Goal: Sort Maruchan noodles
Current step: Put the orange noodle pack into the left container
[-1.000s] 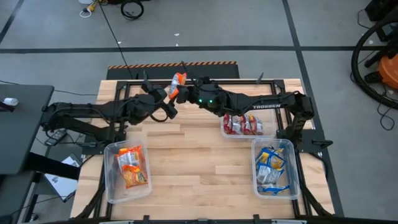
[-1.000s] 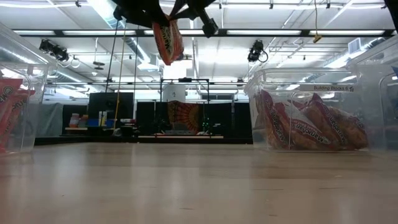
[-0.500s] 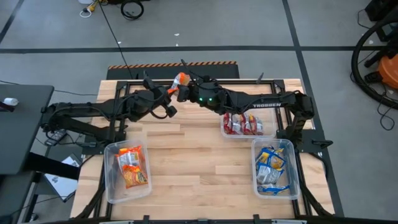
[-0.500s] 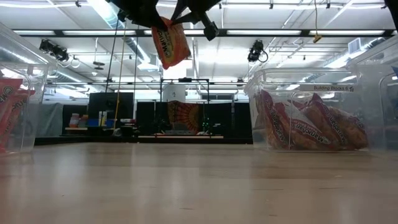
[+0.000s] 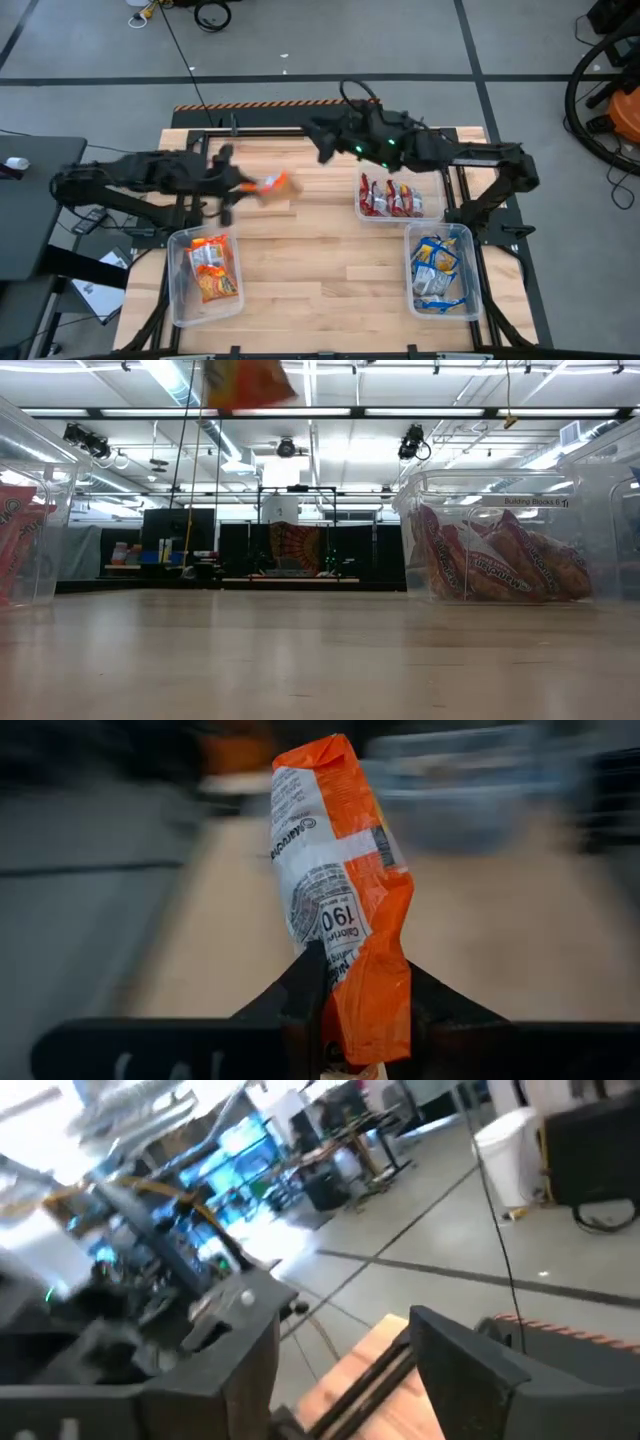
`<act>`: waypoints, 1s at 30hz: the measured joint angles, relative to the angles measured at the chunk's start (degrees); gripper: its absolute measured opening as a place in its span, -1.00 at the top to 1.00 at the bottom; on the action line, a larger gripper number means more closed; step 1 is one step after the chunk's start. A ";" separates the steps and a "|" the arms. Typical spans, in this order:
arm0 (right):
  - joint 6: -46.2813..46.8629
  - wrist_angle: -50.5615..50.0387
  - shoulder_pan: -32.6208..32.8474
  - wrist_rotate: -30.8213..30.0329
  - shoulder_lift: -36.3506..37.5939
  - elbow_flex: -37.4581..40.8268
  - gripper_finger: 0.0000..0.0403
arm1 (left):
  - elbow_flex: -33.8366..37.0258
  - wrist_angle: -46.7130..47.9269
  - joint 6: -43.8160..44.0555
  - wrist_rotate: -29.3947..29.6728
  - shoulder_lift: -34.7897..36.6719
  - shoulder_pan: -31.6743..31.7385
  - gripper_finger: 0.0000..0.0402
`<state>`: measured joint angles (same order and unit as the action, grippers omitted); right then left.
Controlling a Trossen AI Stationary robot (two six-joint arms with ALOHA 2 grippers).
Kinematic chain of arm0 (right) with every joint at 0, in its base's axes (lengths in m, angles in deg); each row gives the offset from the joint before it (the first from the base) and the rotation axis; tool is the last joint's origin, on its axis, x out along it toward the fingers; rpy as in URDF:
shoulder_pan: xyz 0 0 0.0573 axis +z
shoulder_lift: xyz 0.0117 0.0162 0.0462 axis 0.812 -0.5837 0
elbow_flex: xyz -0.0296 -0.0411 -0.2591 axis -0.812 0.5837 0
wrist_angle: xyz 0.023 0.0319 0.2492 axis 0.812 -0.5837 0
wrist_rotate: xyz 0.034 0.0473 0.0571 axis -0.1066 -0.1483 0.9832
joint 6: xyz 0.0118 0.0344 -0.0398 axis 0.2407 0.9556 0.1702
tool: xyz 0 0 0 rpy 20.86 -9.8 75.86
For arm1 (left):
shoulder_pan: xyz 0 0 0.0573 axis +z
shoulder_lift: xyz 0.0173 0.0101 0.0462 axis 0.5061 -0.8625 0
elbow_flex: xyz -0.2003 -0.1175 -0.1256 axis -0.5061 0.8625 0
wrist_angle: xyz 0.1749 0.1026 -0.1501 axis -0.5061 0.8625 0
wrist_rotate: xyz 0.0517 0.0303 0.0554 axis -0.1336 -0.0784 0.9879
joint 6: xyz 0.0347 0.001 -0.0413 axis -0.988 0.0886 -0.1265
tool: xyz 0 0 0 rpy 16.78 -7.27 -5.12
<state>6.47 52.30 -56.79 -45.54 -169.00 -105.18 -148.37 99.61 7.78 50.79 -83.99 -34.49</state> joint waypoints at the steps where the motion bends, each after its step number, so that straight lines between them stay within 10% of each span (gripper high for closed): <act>1: -1.27 -1.08 0.89 0.00 0.95 0.00 -0.17 | -1.72 3.42 2.61 -4.29 0.66 -1.28 0.65; 10: -3.32 -10.28 8.56 -6.05 3.72 0.09 -0.16 | -6.77 23.40 30.69 -17.26 3.16 -22.70 0.66; 23: 2.75 -5.92 21.64 -18.73 -3.76 0.15 -0.16 | -1.48 27.44 60.06 11.37 -0.27 -64.43 0.66; 30: 6.46 2.07 26.41 -21.31 -7.77 0.15 -0.16 | 11.30 21.49 69.19 17.32 -0.32 -72.64 0.66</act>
<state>12.93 54.36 -30.38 -66.85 -176.77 -105.03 -137.08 121.10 76.97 68.12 -84.31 -107.13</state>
